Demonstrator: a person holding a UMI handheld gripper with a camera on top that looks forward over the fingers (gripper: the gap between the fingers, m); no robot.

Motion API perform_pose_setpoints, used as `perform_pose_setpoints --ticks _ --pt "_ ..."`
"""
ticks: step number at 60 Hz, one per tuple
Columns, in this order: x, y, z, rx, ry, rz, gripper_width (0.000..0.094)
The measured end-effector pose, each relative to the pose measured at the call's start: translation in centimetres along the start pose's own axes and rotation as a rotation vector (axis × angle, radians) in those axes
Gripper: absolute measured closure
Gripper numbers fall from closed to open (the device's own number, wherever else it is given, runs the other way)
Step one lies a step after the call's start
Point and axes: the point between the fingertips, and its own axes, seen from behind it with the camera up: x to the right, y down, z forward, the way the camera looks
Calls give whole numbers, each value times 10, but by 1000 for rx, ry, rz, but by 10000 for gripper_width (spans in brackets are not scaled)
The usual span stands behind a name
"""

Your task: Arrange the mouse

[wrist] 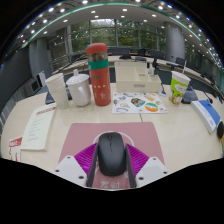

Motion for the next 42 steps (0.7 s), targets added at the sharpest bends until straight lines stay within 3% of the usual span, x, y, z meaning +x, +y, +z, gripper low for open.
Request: perform_pose_setpoints --ticks 3,7,9,21,42 --pt "-1 -2 -5 10 -4 -13 349" --pt "-1 -5 -18 17 0 -38 110" --pt "-1 -8 -29 26 8 -47 64" --pt "-11 -14 -150 75 45 -67 77" --pt "-43 46 -376 127 100 -66 74"
